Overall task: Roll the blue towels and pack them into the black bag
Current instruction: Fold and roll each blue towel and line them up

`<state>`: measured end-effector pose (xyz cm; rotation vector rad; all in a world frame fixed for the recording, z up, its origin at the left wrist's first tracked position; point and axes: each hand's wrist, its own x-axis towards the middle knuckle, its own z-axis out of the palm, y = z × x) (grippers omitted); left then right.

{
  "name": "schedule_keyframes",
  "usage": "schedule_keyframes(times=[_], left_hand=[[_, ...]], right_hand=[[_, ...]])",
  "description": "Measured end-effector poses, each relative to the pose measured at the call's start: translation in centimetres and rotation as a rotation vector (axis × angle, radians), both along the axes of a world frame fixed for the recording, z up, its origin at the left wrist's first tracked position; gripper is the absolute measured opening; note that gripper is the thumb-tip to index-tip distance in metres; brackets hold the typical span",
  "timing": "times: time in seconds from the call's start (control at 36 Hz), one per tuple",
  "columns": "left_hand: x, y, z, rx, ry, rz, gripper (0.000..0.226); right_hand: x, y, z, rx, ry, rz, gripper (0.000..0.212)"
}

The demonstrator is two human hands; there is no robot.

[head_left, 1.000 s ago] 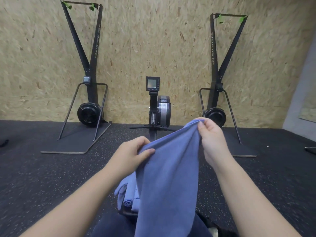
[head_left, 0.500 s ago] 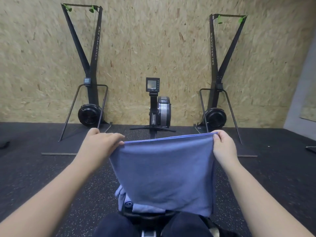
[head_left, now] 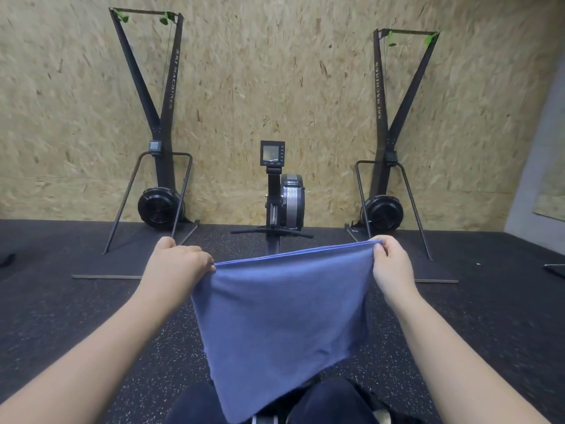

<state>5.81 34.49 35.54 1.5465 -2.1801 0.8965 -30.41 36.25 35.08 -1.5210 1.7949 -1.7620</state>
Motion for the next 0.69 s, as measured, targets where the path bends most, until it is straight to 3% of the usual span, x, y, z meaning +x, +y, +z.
schedule_keyframes(times=[0.08, 0.17, 0.31, 0.42, 0.5, 0.69], left_hand=[[-0.5, -0.1, -0.5, 0.029, 0.051, 0.069, 0.025], [-0.9, 0.1, -0.6, 0.049, 0.221, 0.02, 0.012], [-0.8, -0.1, -0.9, 0.137, 0.618, -0.152, 0.016], [-1.4, 0.4, -0.6, 0.206, 0.905, -0.232, 0.045], [-1.8, 0.7, -0.5, 0.281, 1.176, -0.181, 0.039], [-2.8, 0.2, -1.1, 0.303, 1.508, -0.212, 0.039]], right_hand=[[0.5, 0.0, 0.0, -0.027, -0.011, -0.013, 0.023], [1.0, 0.0, -0.2, -0.049, 0.02, -0.06, 0.021], [0.9, -0.1, -0.4, 0.048, 0.126, -0.161, 0.024], [0.9, -0.2, -0.4, 0.105, 0.087, -0.219, 0.027], [0.9, -0.3, -0.7, 0.11, 0.064, -0.224, 0.028], [1.8, 0.0, -0.8, 0.123, -0.107, -0.119, 0.037]])
